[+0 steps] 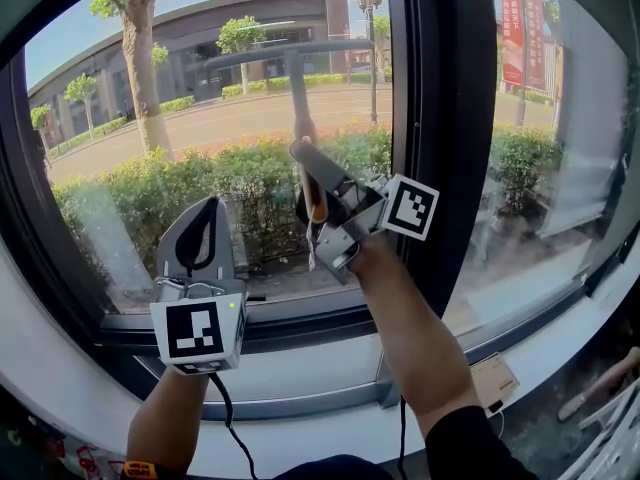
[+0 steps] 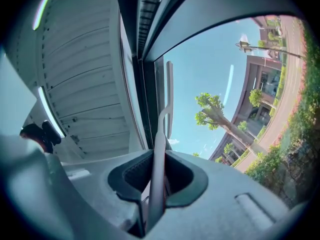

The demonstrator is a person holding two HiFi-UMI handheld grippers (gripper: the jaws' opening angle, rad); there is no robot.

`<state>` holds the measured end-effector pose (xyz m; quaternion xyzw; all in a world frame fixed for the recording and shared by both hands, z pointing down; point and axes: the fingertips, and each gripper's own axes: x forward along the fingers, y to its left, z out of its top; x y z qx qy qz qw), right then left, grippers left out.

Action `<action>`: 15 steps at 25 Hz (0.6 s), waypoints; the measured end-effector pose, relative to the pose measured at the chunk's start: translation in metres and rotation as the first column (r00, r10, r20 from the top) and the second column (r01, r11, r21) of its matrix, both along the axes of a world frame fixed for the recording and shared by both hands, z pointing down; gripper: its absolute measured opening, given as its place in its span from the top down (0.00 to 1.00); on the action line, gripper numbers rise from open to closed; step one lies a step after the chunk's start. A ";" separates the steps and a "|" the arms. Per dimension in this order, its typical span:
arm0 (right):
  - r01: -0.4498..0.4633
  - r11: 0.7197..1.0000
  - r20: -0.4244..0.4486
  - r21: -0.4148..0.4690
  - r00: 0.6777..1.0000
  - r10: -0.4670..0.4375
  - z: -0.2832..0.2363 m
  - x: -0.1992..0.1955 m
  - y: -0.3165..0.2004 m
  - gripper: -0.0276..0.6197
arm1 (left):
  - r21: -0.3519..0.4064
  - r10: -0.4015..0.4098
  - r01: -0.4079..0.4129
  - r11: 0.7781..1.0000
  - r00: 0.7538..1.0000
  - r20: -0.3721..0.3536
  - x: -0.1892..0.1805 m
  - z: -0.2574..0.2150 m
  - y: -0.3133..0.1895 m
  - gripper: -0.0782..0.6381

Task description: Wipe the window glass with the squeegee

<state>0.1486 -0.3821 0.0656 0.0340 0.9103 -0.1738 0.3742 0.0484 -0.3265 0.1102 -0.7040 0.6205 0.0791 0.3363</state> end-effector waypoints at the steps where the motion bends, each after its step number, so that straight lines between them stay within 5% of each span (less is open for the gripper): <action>1: 0.006 1.000 0.007 -0.009 1.000 -0.006 0.006 0.000 0.001 0.88 | -0.008 0.004 -0.004 1.000 1.000 -0.003 0.000 0.003 -0.001 0.87; 9: 0.029 0.995 0.028 -0.100 0.999 -0.026 0.092 0.009 0.010 0.88 | -0.136 0.028 -0.036 0.990 0.997 -0.066 0.000 0.068 -0.023 0.87; 15: 0.037 0.977 0.041 -0.208 0.999 -0.029 0.186 0.010 0.018 0.88 | -0.289 0.033 -0.079 0.954 0.987 -0.158 -0.011 0.163 -0.034 0.87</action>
